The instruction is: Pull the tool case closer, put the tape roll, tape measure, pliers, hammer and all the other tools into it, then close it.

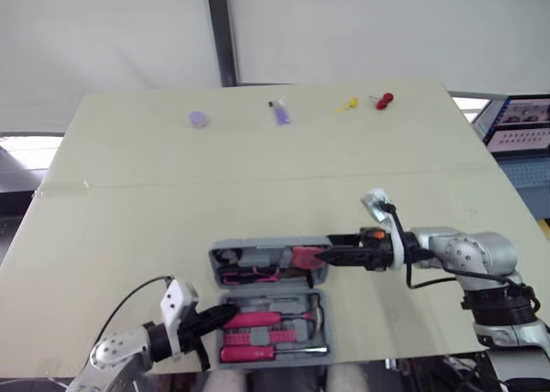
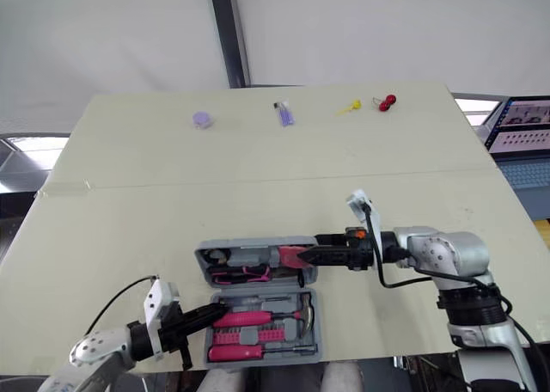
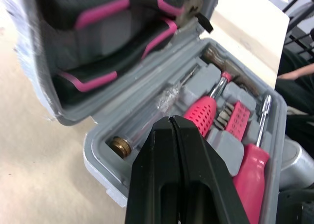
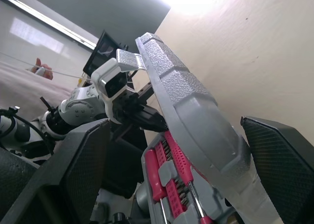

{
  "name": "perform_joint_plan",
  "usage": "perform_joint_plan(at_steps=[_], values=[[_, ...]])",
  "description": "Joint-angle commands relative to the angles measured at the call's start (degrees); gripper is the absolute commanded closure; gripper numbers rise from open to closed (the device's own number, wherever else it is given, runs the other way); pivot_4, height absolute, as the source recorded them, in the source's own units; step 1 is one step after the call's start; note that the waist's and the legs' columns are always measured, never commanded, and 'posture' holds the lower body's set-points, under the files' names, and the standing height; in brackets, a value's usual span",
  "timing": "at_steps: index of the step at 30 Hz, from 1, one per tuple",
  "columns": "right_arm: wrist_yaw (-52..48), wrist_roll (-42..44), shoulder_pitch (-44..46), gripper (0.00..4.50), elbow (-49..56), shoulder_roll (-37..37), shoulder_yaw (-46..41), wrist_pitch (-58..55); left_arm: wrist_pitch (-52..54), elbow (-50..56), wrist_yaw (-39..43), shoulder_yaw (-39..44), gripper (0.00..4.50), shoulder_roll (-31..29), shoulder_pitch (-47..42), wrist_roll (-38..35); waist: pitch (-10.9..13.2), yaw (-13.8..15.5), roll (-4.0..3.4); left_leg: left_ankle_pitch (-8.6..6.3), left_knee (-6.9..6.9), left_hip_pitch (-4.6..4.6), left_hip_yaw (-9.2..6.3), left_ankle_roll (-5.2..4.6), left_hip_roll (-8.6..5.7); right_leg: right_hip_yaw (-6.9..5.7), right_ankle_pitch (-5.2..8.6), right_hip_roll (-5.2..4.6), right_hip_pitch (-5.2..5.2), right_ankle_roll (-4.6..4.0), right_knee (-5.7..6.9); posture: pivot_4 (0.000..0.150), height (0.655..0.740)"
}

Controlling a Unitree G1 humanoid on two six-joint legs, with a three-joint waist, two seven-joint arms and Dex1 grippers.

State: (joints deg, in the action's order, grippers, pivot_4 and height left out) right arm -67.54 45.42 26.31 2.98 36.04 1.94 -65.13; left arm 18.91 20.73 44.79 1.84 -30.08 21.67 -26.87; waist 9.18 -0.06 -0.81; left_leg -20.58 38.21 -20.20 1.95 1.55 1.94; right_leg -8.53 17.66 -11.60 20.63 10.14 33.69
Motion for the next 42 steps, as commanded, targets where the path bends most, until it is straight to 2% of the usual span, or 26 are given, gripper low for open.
perform_joint_plan(at_steps=[1, 4, 10, 17, 20, 23, 27, 30, 31, 42], values=[[-2.62, 2.32, -0.03, 0.03, 3.49, 1.59, 0.17, 0.12, 2.00, 3.47, -0.40, 2.55, 4.50, -0.55, 1.34, -2.80, 0.01, 0.01, 0.01, 0.00, 0.00, 0.00, 0.00, 0.00, 0.00, 0.00, 0.00, 0.00, 0.00, 0.00, -0.01, 0.150, 0.7400], [-3.38, 2.72, -0.65, 0.03, 4.99, 2.78, 0.75, 0.14, 4.85, 5.25, -0.30, 4.86, 4.50, -1.46, 2.02, -5.16, 0.02, 0.03, 0.03, 0.00, 0.00, -0.01, 0.00, 0.00, 0.00, 0.00, 0.00, 0.00, 0.00, 0.00, -0.03, 0.150, 0.7400], [-4.90, 5.18, -3.57, 0.03, 11.19, 6.59, 0.79, -0.95, 9.66, 5.21, 4.80, 14.78, 4.50, -9.20, 4.88, -10.30, 0.08, 0.11, 0.13, -0.02, -0.01, -0.02, 0.00, 0.02, 0.00, 0.00, 0.00, 0.01, 0.00, 0.00, -0.07, 0.150, 0.7400], [-2.91, 6.44, -7.62, 0.03, 15.67, 8.59, 1.21, -1.42, 8.77, -4.75, 5.79, 19.41, 4.50, -12.70, -5.26, -9.30, 0.12, 0.76, 0.24, -0.05, 0.00, -0.04, -0.01, 0.04, 0.00, -0.01, 0.00, 0.01, 0.00, -0.01, -0.07, 0.150, 0.7400], [-0.79, 6.95, -9.88, 0.03, 15.63, 9.64, -2.86, -0.63, 8.76, -6.04, 5.39, 19.44, 4.50, -13.36, -8.75, -8.19, 0.13, 0.90, 0.30, -0.05, 0.01, -0.03, 0.01, 0.05, 0.00, 0.00, 0.00, 0.01, 0.00, -0.01, -0.06, 0.150, 0.7400], [3.33, 3.08, -11.86, 0.00, 11.92, 11.39, -9.69, 4.38, 6.52, -9.05, 4.96, 20.55, 3.66, -15.23, -10.79, -4.99, 0.14, 1.11, 0.31, -0.05, -0.01, -0.03, 0.02, 0.05, -0.01, -0.01, 0.00, 0.01, 0.01, -0.01, -0.07, 0.150, 0.7400], [4.81, -1.60, -14.47, 0.00, 2.05, 15.44, -18.67, 11.56, 4.87, -15.67, 5.04, 24.48, 1.75, -18.15, -13.85, -3.51, 0.16, 1.31, 0.34, -0.05, 0.00, -0.01, 0.07, 0.05, 0.00, 0.00, 0.00, 0.01, 0.02, -0.01, -0.06, 0.150, 0.7400], [3.41, -5.90, -18.31, 0.00, -3.42, 18.33, -22.00, 18.35, 2.77, -20.59, 6.07, 26.00, 0.27, -20.04, -15.01, -1.98, 0.17, 1.50, 0.37, -0.05, -0.05, -0.01, 0.08, 0.05, 0.00, -0.01, 0.00, 0.01, 0.03, -0.01, -0.09, 0.150, 0.7400], [2.68, -7.01, -19.57, 0.00, -4.51, 19.03, -22.43, 20.31, 2.22, -21.73, 6.12, 26.35, 0.04, -20.43, -15.36, -1.54, 0.17, 1.41, 0.37, -0.05, -0.08, -0.01, 0.09, 0.05, 0.00, -0.01, 0.00, 0.01, 0.03, -0.01, -0.10, 0.150, 0.7400], [1.58, -13.25, -23.71, 0.00, -10.98, 19.63, -22.99, 30.79, 0.01, -28.74, 7.50, 26.41, 0.04, -22.42, -19.30, 1.16, 0.22, 0.56, 0.41, -0.05, -0.06, 0.04, 0.15, 0.05, 0.01, 0.02, 0.00, 0.00, 0.04, -0.01, -0.03, 0.150, 0.7400]])
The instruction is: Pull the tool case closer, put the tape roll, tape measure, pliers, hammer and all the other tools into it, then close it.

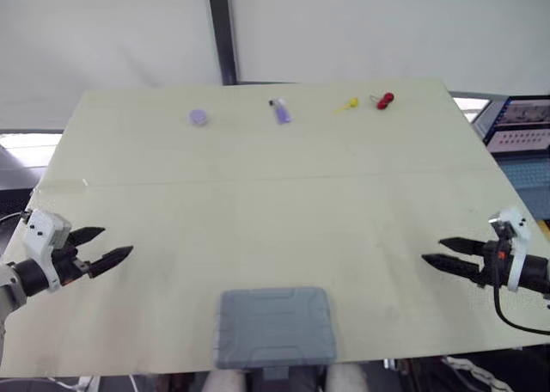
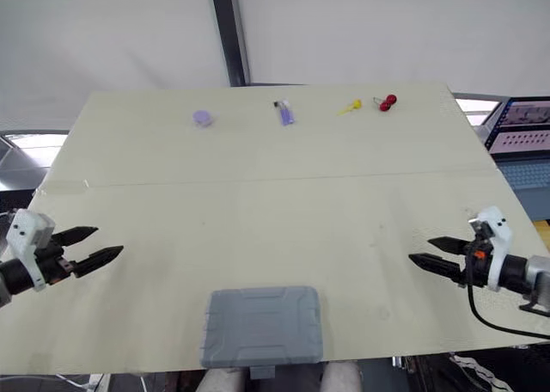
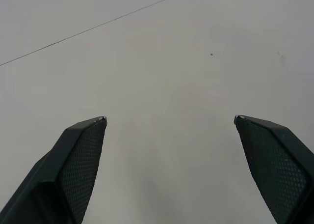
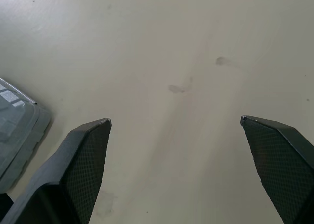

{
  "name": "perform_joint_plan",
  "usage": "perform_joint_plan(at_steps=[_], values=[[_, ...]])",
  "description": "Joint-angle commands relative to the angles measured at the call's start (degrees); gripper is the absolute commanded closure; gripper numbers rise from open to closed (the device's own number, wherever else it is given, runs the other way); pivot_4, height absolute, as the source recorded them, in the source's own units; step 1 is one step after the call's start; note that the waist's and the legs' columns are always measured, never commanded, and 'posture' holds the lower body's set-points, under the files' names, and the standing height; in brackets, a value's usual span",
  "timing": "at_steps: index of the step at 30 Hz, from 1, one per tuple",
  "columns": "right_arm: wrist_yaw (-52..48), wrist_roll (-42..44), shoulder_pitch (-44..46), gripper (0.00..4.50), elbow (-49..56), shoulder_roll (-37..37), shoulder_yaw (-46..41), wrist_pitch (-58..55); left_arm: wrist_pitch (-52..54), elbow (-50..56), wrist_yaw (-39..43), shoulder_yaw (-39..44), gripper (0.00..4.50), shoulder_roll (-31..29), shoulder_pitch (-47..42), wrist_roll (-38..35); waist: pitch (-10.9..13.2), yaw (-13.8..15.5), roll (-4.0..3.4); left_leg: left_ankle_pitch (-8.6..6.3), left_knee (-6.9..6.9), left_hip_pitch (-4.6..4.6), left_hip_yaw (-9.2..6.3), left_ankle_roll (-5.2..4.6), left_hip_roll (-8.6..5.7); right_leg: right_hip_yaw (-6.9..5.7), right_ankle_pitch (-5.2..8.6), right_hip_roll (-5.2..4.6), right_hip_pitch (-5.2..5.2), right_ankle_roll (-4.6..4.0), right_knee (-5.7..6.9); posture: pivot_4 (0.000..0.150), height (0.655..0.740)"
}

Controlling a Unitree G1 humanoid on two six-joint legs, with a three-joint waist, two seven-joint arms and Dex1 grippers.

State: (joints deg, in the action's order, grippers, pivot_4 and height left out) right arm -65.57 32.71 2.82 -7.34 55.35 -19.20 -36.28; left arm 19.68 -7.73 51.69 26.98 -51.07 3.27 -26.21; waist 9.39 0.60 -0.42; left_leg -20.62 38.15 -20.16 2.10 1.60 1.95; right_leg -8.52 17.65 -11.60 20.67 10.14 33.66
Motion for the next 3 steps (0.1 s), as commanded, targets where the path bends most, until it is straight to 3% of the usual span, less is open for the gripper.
perform_joint_plan(at_steps=[1, 3], values=[[-0.35, -0.76, -0.17, 0.00, -1.10, 0.17, -1.67, 2.34, -0.72, -0.28, 0.74, 1.02, 0.04, -1.46, -0.99, 0.72, 0.00, -0.20, 0.01, 0.00, 0.00, 0.00, 0.00, 0.00, 0.00, 0.00, 0.00, 0.00, 0.00, 0.00, -0.01, 0.150, 0.7400], [-0.28, -1.00, -0.09, 0.00, -1.68, -0.05, -1.35, 2.94, -0.05, -0.05, 1.11, 0.58, 0.04, -1.56, -0.76, 0.94, 0.00, -0.36, 0.01, 0.00, 0.00, 0.00, 0.00, 0.00, 0.00, 0.00, 0.00, 0.00, -0.01, 0.00, -0.01, 0.150, 0.7400]])
